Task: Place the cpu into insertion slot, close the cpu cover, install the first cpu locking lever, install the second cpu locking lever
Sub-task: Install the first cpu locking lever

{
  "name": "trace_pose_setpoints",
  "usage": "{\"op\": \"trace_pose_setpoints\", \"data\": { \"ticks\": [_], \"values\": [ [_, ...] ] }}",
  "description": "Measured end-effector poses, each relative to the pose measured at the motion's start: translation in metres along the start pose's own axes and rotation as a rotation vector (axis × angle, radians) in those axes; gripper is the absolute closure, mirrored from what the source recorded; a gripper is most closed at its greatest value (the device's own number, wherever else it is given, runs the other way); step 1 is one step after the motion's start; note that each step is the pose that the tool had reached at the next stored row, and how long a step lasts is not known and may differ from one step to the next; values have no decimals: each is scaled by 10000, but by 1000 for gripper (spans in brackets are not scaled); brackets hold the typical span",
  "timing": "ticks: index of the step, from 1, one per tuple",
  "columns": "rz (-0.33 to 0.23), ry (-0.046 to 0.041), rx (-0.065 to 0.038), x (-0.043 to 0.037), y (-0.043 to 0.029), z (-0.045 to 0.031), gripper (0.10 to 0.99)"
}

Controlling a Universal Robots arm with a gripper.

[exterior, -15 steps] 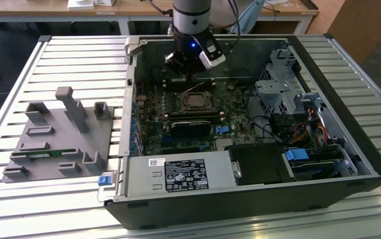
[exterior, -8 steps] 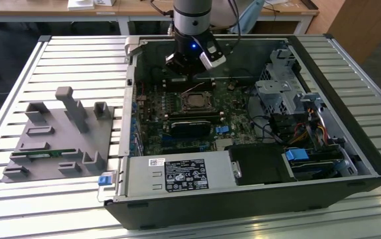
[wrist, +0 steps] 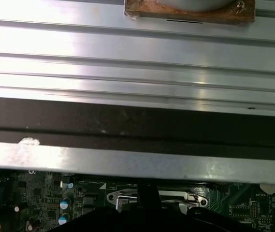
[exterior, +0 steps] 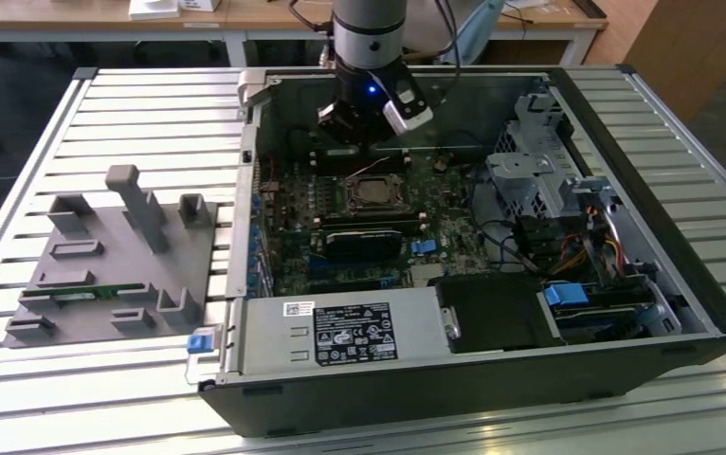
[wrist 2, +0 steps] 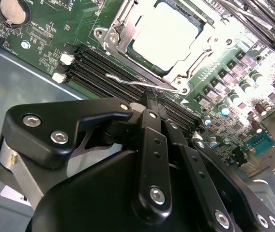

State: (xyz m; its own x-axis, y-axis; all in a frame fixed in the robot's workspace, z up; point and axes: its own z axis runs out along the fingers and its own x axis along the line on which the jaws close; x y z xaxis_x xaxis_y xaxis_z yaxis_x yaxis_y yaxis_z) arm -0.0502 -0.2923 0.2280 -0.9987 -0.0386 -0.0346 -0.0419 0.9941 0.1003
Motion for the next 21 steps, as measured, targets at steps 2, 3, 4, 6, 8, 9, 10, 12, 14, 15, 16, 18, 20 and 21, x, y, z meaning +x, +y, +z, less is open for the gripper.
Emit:
{"op": "trace_pose_setpoints", "data": {
  "ticks": [2,3,4,6,8,9,10,12,14,15,16,18,20,21],
  "values": [
    [0,-1,-1,-20,-1,6,980],
    [0,0,-2,-31,-2,11,980],
    [1,1,-2,-41,-3,16,980],
    [1,6,-1,-64,-5,26,980],
    [1,12,-1,-90,-7,35,980],
    [2,14,-2,-101,-8,40,980],
    [2,17,-2,-111,-8,44,980],
    [2,22,-1,-134,-10,53,980],
    [3,27,-3,-156,-10,63,980],
    [4,31,-3,-166,-11,69,980],
    [4,35,-3,-177,-12,75,980],
    [5,47,-2,-198,-13,87,980],
    [7,62,-3,-218,-14,101,980],
    [7,72,-3,-228,-14,109,980]
  ]
}}
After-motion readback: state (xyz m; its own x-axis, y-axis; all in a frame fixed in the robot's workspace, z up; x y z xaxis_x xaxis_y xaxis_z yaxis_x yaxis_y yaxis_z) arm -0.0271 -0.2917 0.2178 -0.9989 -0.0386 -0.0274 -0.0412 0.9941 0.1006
